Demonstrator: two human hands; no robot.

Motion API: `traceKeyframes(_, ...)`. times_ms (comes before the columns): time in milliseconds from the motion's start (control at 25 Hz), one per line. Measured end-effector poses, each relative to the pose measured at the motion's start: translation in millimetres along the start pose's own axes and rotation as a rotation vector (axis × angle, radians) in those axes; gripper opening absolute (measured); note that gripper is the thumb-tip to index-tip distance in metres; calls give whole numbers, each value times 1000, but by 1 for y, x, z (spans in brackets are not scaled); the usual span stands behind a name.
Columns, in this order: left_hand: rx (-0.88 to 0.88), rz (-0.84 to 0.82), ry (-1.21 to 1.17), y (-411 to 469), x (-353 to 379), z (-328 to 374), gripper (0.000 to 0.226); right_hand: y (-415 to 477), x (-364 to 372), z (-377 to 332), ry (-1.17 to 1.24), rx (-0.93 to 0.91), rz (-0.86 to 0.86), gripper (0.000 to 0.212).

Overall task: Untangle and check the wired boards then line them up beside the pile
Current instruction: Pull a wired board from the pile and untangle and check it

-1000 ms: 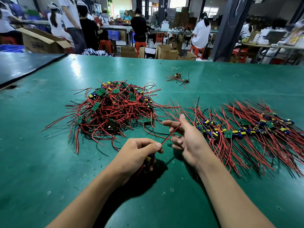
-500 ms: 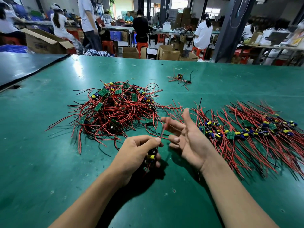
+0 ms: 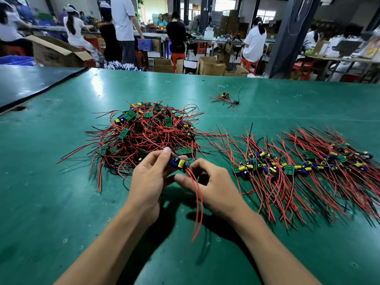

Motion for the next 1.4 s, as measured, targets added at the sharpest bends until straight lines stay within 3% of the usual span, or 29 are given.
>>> traceKeyframes(160, -19, -45, -40, 0, -1, -2, 12, 6, -6, -5, 312, 39, 62, 22)
traceKeyframes(320, -87, -226, -75, -2, -1, -3, 14, 10, -14, -10, 847, 285, 60, 24)
traceKeyframes(400, -151, -290, -52, -3, 2, -5, 12, 10, -18, -11, 955, 396, -29, 30)
traceKeyframes(560, -266, -420, -57, -8, 4, -5, 25, 6, -22, -9, 878, 527, -174, 28)
traceKeyframes(800, -215, -397, -27, -5, 4, -13, 26, 10, -22, 0, 711, 448, -55, 18)
traceKeyframes(880, -208, -403, 12, -5, 4, -15, 29, 10, -21, 1, 687, 418, -39, 26)
traceKeyframes(1000, -195, -433, 67, -6, 3, -17, 24, 9, -22, 0, 664, 444, -41, 41)
traceKeyframes(1240, -178, -524, 191, -9, 4, -19, 27, 8, -21, -1, 702, 513, -51, 38)
traceKeyframes(1400, -182, -456, 182, -10, 8, -24, 22, 6, -17, 0, 660, 545, -45, 37)
Point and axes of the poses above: each hand's wrist, its own y-axis towards the middle knuckle, its own x-axis out of the palm, z = x × y, the point moved 1 cm from there along y, towards the middle knuckle, and after that the axes turned 9 degrees about y, right-handed, at the moved point
